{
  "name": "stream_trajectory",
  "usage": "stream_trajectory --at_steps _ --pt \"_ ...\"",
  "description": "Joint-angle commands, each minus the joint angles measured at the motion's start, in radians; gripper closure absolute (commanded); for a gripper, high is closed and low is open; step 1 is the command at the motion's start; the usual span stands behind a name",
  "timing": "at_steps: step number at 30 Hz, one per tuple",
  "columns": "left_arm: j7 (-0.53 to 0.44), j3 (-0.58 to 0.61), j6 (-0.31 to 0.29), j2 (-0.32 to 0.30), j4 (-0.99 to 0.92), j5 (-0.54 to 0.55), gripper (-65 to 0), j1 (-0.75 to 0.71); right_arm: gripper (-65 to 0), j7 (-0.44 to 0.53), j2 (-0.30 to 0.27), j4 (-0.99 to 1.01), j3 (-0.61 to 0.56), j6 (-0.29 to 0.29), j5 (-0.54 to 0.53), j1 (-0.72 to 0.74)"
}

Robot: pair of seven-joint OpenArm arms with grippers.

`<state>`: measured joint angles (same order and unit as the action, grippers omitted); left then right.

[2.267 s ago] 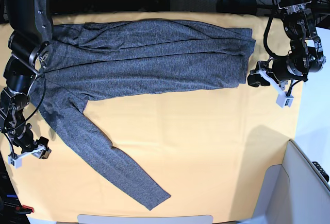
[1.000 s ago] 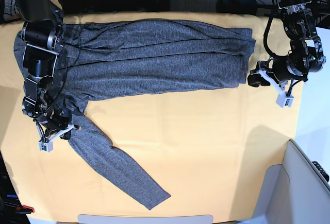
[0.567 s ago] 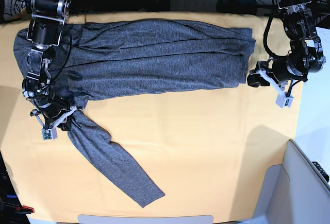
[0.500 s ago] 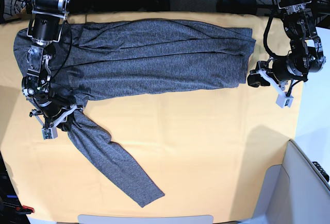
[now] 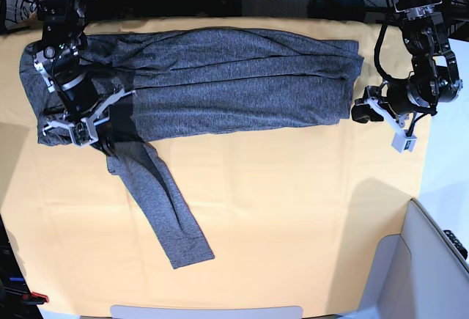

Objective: Fold the T-shirt properly
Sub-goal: 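Drag the sleeve across the folded body with the right gripper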

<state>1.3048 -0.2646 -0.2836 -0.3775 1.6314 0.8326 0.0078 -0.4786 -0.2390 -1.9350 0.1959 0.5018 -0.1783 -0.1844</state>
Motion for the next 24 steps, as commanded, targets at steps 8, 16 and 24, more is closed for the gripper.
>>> stream_trajectory --at_steps 8,16,24 --pt "-0.011 -0.005 -0.004 -0.016 0.016 0.015 -21.1 0.013 0.0 0.031 -0.001 -0.109 0.001 -0.001 -0.01 -0.152" --pt "-0.012 -0.005 -0.004 -0.016 0.016 0.015 -21.1 0.013 0.0 0.033 -0.027 -0.113 -0.069 0.001 -0.01 -0.258" --pt "-0.012 -0.003 -0.004 -0.016 0.016 0.015 -21.1 0.011 0.0 0.033 -0.102 -0.113 -0.189 0.001 -0.01 -0.31"
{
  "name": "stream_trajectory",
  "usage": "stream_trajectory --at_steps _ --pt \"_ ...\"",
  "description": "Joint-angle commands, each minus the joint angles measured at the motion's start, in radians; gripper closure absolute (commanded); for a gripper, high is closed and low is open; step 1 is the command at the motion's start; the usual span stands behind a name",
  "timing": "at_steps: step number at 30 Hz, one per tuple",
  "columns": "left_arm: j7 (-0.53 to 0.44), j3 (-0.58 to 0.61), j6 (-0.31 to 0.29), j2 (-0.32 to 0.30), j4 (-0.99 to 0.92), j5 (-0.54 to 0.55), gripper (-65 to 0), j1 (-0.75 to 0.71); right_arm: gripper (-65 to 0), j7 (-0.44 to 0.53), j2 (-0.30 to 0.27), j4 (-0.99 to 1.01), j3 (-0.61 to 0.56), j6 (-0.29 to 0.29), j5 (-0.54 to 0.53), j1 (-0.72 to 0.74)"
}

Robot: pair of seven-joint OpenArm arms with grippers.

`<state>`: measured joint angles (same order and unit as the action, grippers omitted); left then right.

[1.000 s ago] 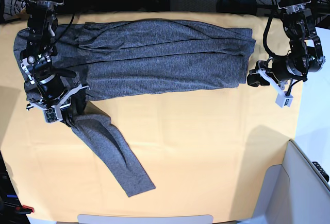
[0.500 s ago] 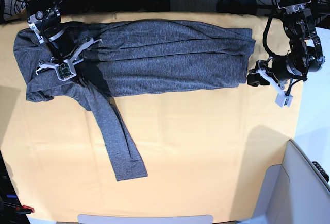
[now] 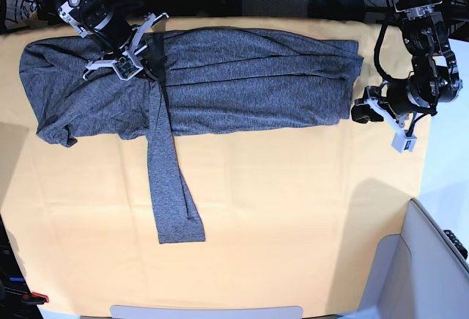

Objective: Fold the T-shirt properly
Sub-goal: 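Drag the sleeve across the folded body with the right gripper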

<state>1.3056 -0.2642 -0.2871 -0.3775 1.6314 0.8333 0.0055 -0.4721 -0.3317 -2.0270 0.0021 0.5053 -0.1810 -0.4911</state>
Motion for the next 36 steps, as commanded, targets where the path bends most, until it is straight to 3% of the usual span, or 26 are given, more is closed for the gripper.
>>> stream_trajectory --at_steps 1,9,18,20,22,24,27,36 --pt "-0.013 -0.004 -0.001 -0.016 0.016 0.014 -21.1 0.012 0.0 0.026 -0.017 -0.021 0.0 -0.003 -0.007 -0.01" --pt "-0.013 -0.004 -0.001 -0.016 0.016 0.014 -21.1 0.012 0.0 0.026 -0.08 -0.021 0.003 -0.003 -0.007 -0.06" --pt "-0.013 -0.004 -0.001 -0.015 0.016 0.014 -21.1 0.012 -0.7 0.02 -0.086 -0.013 -0.001 -0.003 -0.007 -0.071" --pt "-0.013 -0.004 -0.001 -0.015 0.016 0.014 -21.1 0.012 -6.4 -0.023 -0.085 -0.014 0.0 -0.004 -0.007 -0.067" --pt "-0.014 0.015 -0.001 -0.015 0.016 0.014 -21.1 0.012 -16.9 -0.078 -0.079 -0.014 0.0 -0.004 -0.007 -0.047" --pt "-0.014 0.026 -0.001 -0.015 0.016 0.014 -21.1 0.012 -26.4 -0.095 -0.07 -0.014 0.0 -0.004 -0.007 -0.039" --pt "-0.014 0.026 -0.001 -0.013 0.016 0.014 -21.1 0.012 -35.6 -0.095 -0.051 -0.019 0.002 -0.004 -0.01 -0.016" --pt "-0.016 0.046 -0.001 -0.013 0.016 0.014 -21.1 0.015 -35.7 -0.099 0.105 -0.021 0.005 -0.004 -0.01 0.197"
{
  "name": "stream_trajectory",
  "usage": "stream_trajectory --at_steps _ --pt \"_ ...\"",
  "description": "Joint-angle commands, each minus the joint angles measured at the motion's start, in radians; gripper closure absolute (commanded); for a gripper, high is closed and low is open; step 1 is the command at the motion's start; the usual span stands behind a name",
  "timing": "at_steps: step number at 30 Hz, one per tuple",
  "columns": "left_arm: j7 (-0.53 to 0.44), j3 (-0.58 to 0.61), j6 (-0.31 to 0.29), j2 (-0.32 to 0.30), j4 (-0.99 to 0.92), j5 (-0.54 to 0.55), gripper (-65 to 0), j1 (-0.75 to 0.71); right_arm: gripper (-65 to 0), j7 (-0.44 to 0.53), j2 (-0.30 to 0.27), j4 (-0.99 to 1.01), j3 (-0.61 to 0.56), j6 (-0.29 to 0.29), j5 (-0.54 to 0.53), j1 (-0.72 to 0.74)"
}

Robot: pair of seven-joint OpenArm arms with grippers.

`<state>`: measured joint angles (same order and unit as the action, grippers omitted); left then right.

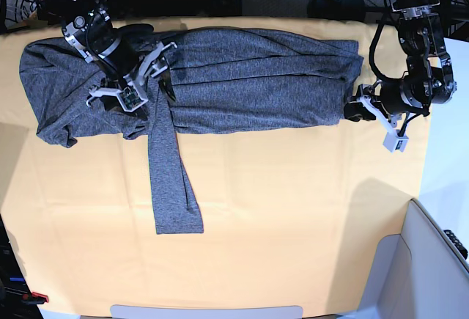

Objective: Fold the T-shirt properly
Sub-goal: 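Drag the sleeve across the folded body with the right gripper, then grasp the sleeve cuff with the right gripper and lay it over the body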

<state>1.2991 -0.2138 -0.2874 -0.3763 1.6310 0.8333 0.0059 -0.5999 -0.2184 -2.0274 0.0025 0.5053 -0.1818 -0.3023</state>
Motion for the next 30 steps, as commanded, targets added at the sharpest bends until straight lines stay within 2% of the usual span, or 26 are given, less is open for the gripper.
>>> stream_trajectory --at_steps 1,4,7,13,21,26,30 --pt "-0.009 -0.005 0.0 -0.014 0.016 0.014 -21.1 0.015 -35.7 0.028 0.017 -0.017 0.011 -0.007 -0.009 0.042" --pt "-0.009 -0.005 0.0 -0.014 0.016 0.014 -21.1 0.015 -35.7 0.03 0.067 0.001 0.021 -0.014 -0.009 0.147" --pt "-0.009 -0.005 0.0 -0.014 0.016 0.014 -21.1 0.015 -35.6 0.028 0.144 0.09 0.084 -0.014 -0.011 0.252" --pt "-0.009 -0.005 0.0 -0.014 0.016 0.014 -21.1 0.013 -35.6 0.027 0.294 0.429 0.302 -0.052 -0.011 0.473" --pt "-0.009 -0.005 0.0 -0.014 0.016 0.014 -21.1 0.012 -35.6 0.027 0.308 0.781 0.514 -0.067 -0.011 0.699" --pt "-0.009 -0.005 0.0 -0.014 0.016 0.014 -21.1 0.012 -35.6 0.033 0.302 0.928 0.557 -0.181 -0.011 0.774" --pt "-0.009 -0.005 0.0 -0.014 0.016 0.014 -21.1 0.012 -35.6 0.033 0.31 1.029 0.557 -0.211 -0.011 0.808"
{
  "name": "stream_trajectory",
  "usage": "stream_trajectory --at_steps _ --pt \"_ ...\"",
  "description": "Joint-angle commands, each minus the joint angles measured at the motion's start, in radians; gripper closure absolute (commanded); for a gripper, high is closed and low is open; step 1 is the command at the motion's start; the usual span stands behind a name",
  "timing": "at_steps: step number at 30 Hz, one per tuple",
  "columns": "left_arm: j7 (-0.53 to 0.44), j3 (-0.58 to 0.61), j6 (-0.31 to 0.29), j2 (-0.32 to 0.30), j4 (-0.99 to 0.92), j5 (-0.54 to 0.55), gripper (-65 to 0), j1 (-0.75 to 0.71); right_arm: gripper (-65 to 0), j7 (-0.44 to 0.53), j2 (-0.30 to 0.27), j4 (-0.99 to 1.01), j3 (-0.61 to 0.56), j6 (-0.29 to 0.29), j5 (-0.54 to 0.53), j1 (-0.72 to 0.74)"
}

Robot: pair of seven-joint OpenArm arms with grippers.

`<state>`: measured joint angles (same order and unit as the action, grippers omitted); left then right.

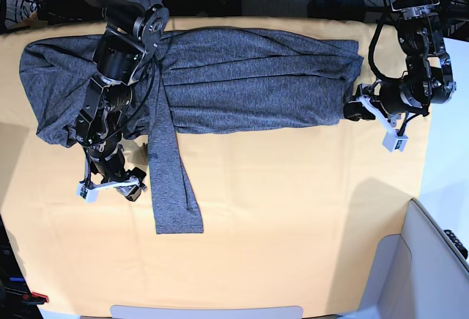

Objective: Fold the T-shirt properly
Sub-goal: 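Grasp the sleeve cuff with the right gripper and lay it over the body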

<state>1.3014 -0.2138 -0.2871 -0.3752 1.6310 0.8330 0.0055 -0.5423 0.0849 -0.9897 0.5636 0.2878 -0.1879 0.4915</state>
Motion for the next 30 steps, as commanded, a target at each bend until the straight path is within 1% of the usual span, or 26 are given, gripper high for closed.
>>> stream_trajectory --at_steps 1,5,7,9,12,17,24,30 --pt "-0.012 -0.005 -0.001 -0.015 0.016 0.015 -21.1 0.012 -35.6 -0.025 0.008 0.021 -0.004 0.006 -0.005 0.023" --pt "-0.012 -0.005 -0.001 -0.015 0.016 0.015 -21.1 0.012 -35.6 -0.025 0.032 0.117 -0.004 0.006 -0.005 0.049" --pt "-0.012 -0.005 -0.001 -0.015 0.016 0.015 -21.1 0.012 -35.6 -0.025 0.046 0.133 -0.006 0.006 -0.005 0.055" --pt "-0.012 -0.005 -0.001 -0.015 0.016 0.015 -21.1 0.012 -35.6 -0.029 0.072 0.136 -0.006 0.006 -0.003 0.055" --pt "-0.012 -0.005 -0.001 -0.015 0.016 0.015 -21.1 0.012 -35.6 -0.031 0.072 0.137 -0.018 0.006 -0.003 0.055" --pt "-0.012 -0.005 -0.001 -0.015 0.016 0.015 -21.1 0.012 -35.6 -0.028 0.072 0.134 -0.136 0.006 -0.003 0.048" --pt "-0.012 -0.005 -0.001 -0.015 0.016 0.015 -21.1 0.012 -35.6 -0.025 0.072 0.131 -0.251 0.006 -0.003 0.048" --pt "-0.012 -0.005 -0.001 -0.015 0.016 0.015 -21.1 0.012 -35.6 -0.025 0.072 0.13 -0.258 0.006 -0.003 0.048"
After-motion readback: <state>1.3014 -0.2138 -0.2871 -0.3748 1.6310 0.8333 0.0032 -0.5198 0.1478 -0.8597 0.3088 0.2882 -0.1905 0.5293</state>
